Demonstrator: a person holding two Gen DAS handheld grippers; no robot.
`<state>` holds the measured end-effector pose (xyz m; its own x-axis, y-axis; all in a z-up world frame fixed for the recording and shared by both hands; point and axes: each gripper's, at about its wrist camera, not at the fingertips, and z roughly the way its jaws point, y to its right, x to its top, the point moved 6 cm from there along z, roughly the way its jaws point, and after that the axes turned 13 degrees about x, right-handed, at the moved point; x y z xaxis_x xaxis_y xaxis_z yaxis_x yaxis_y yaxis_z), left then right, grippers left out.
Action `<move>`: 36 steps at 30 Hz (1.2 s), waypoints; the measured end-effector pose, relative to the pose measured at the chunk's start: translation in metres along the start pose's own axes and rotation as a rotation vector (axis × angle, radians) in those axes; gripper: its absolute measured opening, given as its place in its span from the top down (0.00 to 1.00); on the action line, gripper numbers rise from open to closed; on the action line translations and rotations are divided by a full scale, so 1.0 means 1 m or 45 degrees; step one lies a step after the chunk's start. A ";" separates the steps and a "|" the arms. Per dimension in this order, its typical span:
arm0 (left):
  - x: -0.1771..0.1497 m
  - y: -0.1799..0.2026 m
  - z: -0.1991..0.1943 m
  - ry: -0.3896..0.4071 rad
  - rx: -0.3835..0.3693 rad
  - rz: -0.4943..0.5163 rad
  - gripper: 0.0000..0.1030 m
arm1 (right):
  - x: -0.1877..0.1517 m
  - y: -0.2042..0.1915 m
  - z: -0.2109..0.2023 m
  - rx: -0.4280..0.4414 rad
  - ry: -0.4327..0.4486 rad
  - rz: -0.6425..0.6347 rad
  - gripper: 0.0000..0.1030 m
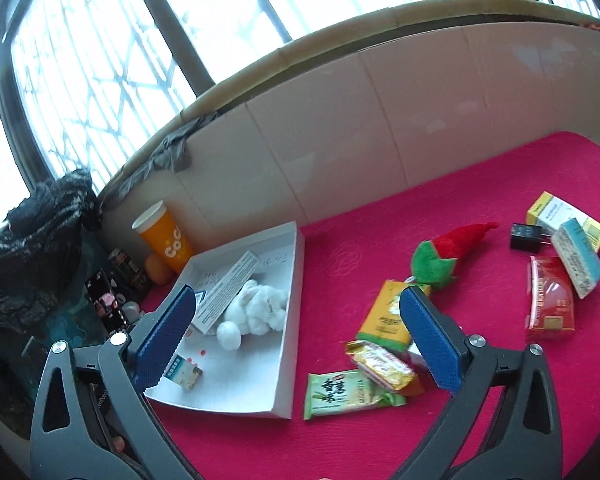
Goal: Organize objects
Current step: 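Move both grippers back over the remaining snack packs and boxes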
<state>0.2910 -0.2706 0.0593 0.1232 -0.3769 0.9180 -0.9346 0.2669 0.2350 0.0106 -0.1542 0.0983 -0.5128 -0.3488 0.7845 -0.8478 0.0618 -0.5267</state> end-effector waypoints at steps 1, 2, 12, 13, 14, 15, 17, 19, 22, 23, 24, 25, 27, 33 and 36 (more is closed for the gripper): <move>0.000 0.000 0.000 0.001 0.001 -0.001 0.00 | 0.001 0.004 -0.006 -0.003 0.014 0.008 0.00; 0.000 -0.001 0.000 0.002 0.002 -0.002 0.00 | 0.002 0.009 -0.013 -0.010 0.030 0.017 0.00; 0.002 0.008 -0.010 0.040 -0.092 -0.015 0.00 | 0.007 0.065 -0.075 -0.175 0.179 0.093 0.00; 0.003 0.013 -0.014 0.061 -0.123 -0.019 0.00 | 0.007 0.072 -0.081 -0.193 0.192 0.101 0.00; 0.004 0.017 -0.017 0.071 -0.143 -0.013 0.00 | 0.006 0.078 -0.085 -0.208 0.198 0.106 0.00; 0.005 0.022 -0.019 0.071 -0.160 0.003 0.00 | 0.006 0.084 -0.090 -0.220 0.202 0.117 0.00; 0.005 0.038 -0.025 0.067 -0.193 0.064 0.00 | 0.006 0.098 -0.100 -0.246 0.211 0.142 0.00; 0.002 0.056 -0.030 0.049 -0.206 0.141 0.00 | 0.006 0.108 -0.107 -0.271 0.221 0.159 0.00; -0.007 0.081 -0.034 -0.018 -0.257 0.220 0.00 | 0.005 0.126 -0.119 -0.311 0.238 0.194 0.00; -0.010 0.089 -0.034 -0.045 -0.279 0.233 0.00 | 0.004 0.134 -0.122 -0.330 0.237 0.211 0.00; -0.014 0.096 -0.035 -0.075 -0.300 0.242 0.00 | 0.004 0.140 -0.124 -0.347 0.227 0.223 0.00; -0.021 0.105 -0.036 -0.128 -0.332 0.254 0.00 | 0.003 0.146 -0.124 -0.369 0.208 0.234 0.00; -0.031 0.118 -0.036 -0.214 -0.392 0.274 0.00 | -0.002 0.159 -0.122 -0.385 0.153 0.265 0.00; -0.067 0.164 -0.035 -0.393 -0.500 0.486 0.00 | -0.016 0.175 -0.095 -0.374 -0.020 0.257 0.00; -0.081 0.195 -0.032 -0.408 -0.532 0.690 0.00 | -0.024 0.180 -0.076 -0.403 -0.120 0.252 0.00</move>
<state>0.1093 -0.1595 0.0407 -0.4809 -0.3197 0.8165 -0.6247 0.7783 -0.0632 -0.1406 -0.0637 0.0096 -0.6685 -0.3846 0.6366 -0.7411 0.4171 -0.5262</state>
